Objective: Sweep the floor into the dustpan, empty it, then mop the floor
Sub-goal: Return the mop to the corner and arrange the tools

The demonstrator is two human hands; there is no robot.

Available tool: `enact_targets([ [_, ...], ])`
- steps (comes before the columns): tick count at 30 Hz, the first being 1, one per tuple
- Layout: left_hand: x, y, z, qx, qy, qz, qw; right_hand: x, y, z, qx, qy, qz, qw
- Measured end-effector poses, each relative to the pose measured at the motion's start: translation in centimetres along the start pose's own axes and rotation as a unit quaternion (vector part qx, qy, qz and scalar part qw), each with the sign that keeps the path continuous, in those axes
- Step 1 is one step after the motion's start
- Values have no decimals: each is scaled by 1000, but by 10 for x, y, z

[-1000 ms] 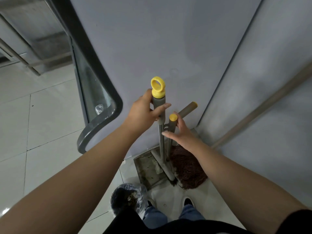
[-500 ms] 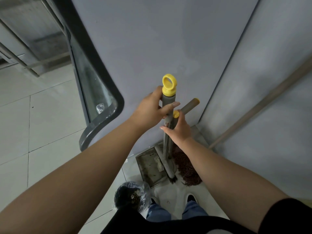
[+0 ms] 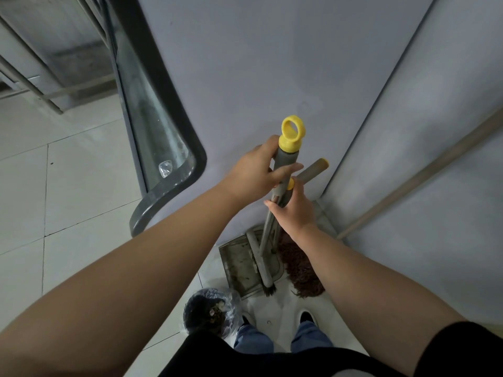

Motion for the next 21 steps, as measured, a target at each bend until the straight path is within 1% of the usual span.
enact_targets([
  [5,-4,5,-5,13,-9,-6,1000,-1,1,4,4,19,-6,1000],
  [12,2,-3,-5,32,1,43,999,-4,0,5,37,14,-9,999],
  [15,2,-2,-5,30,-5,36,999,-3,-1,6,35,10,-9,999],
  [21,6,-1,-5,42,-5,36,998,1,1,5,11,3,-49,999],
])
Point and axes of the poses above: each hand's wrist, its own x-axis away from the middle knuckle, its own z-axis out of the back of the hand, y = z × x, the point moved 8 cm from there along -x, towards the middle knuckle, and after that the axes turned 12 degrees about y, right-handed, at the moved point
